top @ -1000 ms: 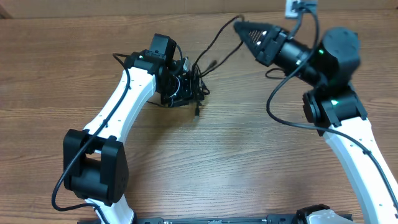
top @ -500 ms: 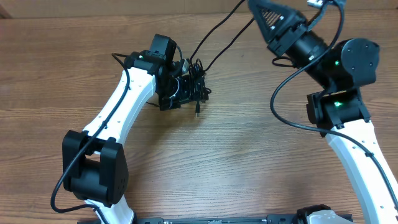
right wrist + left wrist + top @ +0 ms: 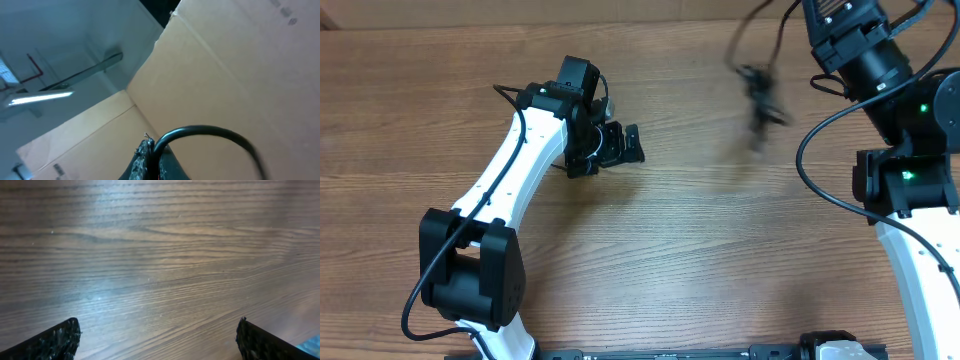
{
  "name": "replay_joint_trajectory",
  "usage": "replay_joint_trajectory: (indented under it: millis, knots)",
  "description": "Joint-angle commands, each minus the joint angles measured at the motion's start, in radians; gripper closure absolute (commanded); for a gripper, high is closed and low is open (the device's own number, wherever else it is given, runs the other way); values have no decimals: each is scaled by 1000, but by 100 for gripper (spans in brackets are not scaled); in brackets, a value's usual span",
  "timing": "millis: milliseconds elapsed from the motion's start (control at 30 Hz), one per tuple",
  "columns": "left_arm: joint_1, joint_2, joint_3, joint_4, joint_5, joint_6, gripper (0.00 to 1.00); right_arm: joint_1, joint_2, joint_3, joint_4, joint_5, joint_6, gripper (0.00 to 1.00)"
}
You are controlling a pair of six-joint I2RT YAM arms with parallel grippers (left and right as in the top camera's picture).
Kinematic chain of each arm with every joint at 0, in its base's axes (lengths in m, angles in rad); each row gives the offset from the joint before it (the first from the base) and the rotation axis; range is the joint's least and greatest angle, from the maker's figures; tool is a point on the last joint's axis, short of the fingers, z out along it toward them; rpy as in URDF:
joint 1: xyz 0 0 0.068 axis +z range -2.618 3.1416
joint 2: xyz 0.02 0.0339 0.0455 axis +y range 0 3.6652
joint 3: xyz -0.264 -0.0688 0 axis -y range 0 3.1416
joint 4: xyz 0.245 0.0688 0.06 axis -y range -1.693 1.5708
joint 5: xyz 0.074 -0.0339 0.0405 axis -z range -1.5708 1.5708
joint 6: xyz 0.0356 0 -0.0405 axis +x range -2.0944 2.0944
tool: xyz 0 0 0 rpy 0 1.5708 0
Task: Untangle cables
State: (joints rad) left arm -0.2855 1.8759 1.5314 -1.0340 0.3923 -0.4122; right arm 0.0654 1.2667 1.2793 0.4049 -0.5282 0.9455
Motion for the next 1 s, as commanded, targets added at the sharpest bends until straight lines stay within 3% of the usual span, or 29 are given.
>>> replay_joint_trajectory:
  millis: [0,200,367,500,667,800,967]
  knots:
    - [5,7,-5,22,93,-2,0,7,-24,38,-14,-61,73,96]
    - [4,7,-5,129,409,77,0,13,-22,38,-18,-49,198,96]
    - [-3,7,-5,138,423,77,1,13,-19,38,37,-50,319,96]
    - [-24,7,-5,153,572,169,0,14,-19,38,47,-50,424,96]
    - [-56,7,-5,168,623,200,0,14,-19,38,46,-50,423,96]
    - [-78,7,-5,179,683,244,9,14,-19,38,33,-50,423,96]
    - [-82,7,-5,187,715,263,12,14,-16,38,0,-58,423,96]
